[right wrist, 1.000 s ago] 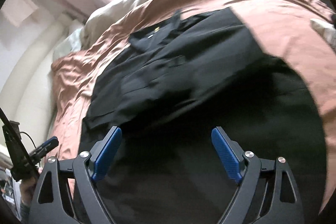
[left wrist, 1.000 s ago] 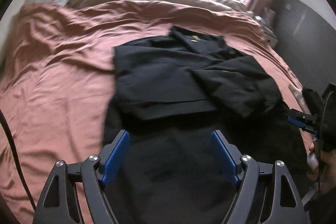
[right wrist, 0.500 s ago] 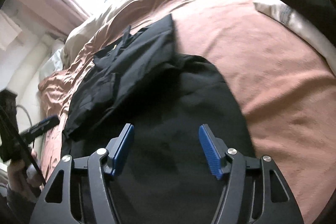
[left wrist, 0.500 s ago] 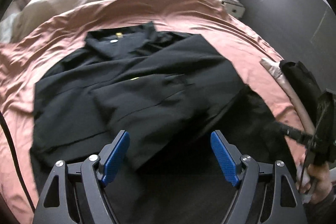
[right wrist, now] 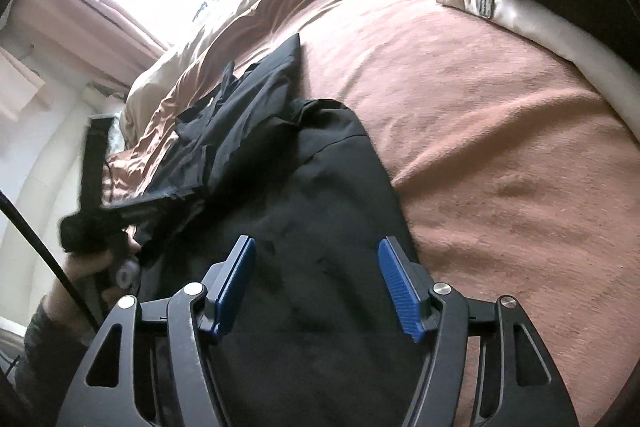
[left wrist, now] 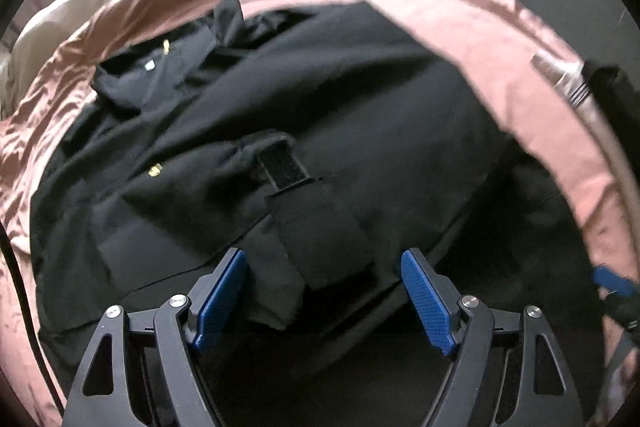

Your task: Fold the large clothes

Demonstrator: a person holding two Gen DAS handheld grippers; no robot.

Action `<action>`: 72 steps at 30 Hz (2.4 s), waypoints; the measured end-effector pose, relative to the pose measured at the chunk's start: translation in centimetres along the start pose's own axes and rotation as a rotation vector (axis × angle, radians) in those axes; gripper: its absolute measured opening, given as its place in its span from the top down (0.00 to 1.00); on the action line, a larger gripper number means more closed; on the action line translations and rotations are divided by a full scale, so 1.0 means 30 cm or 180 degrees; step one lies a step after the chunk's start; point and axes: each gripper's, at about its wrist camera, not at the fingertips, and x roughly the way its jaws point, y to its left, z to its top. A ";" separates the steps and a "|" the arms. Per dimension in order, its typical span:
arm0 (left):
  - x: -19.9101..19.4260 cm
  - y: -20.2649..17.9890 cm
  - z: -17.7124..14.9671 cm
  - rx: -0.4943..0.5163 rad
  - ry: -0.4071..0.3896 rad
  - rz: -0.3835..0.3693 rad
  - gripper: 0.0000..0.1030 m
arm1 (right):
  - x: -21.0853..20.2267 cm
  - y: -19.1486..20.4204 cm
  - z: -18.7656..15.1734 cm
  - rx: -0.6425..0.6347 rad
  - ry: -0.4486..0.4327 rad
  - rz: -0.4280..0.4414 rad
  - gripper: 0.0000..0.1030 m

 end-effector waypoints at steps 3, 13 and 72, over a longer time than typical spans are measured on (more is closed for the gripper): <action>0.019 0.036 -0.017 -0.0085 -0.0037 0.0031 0.26 | 0.001 0.000 0.002 -0.0006 0.0003 -0.0005 0.39; -0.166 0.192 -0.029 -0.0302 -0.0348 -0.0251 0.66 | 0.061 0.099 0.044 -0.0191 0.0034 0.0022 0.39; -0.316 0.875 -0.445 -0.1276 -0.0453 0.0196 0.95 | 0.380 0.302 0.181 -0.0154 0.0126 -0.0260 0.39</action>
